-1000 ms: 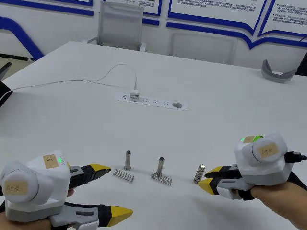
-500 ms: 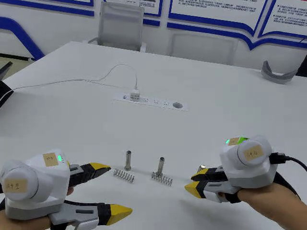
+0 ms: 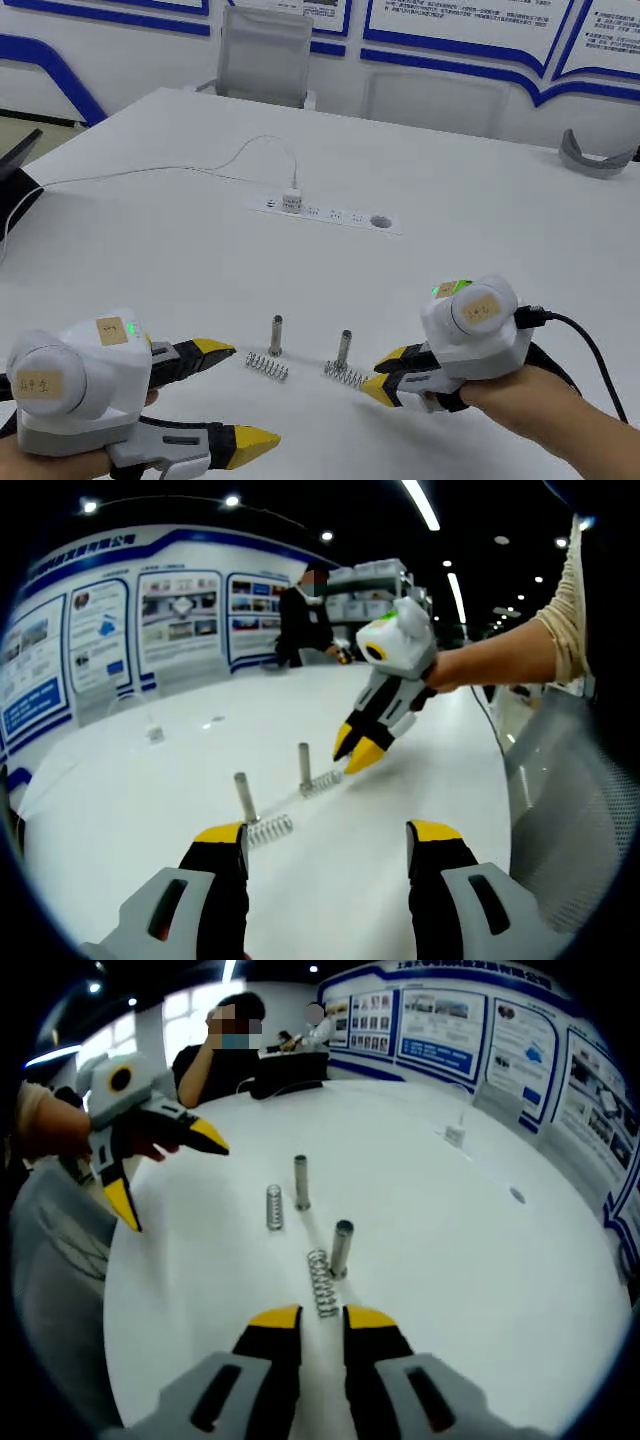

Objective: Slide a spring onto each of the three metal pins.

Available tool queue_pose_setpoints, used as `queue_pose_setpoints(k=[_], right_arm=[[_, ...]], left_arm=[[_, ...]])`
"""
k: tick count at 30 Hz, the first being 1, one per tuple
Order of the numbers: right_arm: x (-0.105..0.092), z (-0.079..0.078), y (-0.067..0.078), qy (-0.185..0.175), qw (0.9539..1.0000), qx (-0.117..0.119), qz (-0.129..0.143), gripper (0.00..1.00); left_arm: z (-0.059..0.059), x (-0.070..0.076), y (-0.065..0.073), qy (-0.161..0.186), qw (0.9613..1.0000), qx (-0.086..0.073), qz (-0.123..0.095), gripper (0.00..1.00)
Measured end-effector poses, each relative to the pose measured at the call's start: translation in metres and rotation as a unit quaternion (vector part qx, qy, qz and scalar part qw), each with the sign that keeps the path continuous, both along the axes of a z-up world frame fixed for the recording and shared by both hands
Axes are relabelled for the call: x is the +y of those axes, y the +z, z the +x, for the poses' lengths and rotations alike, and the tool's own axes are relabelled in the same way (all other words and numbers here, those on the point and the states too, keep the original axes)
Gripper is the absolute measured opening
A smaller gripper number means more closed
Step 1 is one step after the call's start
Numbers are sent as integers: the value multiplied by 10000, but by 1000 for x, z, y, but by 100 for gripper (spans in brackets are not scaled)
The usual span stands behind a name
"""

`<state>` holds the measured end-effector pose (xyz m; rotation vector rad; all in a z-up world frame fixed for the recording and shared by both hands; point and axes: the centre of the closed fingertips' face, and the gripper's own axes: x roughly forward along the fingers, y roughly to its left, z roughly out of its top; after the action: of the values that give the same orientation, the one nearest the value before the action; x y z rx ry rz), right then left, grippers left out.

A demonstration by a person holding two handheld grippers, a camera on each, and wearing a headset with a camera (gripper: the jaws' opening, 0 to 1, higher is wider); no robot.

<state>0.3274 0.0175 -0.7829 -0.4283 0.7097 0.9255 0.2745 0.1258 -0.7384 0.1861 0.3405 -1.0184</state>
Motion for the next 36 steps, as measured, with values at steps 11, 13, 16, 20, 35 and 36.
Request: queue_pose_setpoints(k=[11,13,16,20,35,36], right_arm=[[6,4,-12,119,9997,104,-159,16],[5,5,-13,117,9997,122,-174,15],[6,4,-15,114,9997,165,-166,14],[6,4,-20,116,9995,215,-214,14],[7,-8,-17,257,9991,271,-218,12],[8,-9,-16,283,9990,257,-217,12]], left_arm=[[-1,-2,0,-27,10000,9,15,65],[-1,-2,0,-25,10000,8,20,65],[-1,-2,0,-23,10000,14,10,65],[-1,-3,0,-36,10000,19,12,64],[-2,-10,-1,-144,9999,13,19,63],[-2,-11,-1,-155,9999,13,23,63]])
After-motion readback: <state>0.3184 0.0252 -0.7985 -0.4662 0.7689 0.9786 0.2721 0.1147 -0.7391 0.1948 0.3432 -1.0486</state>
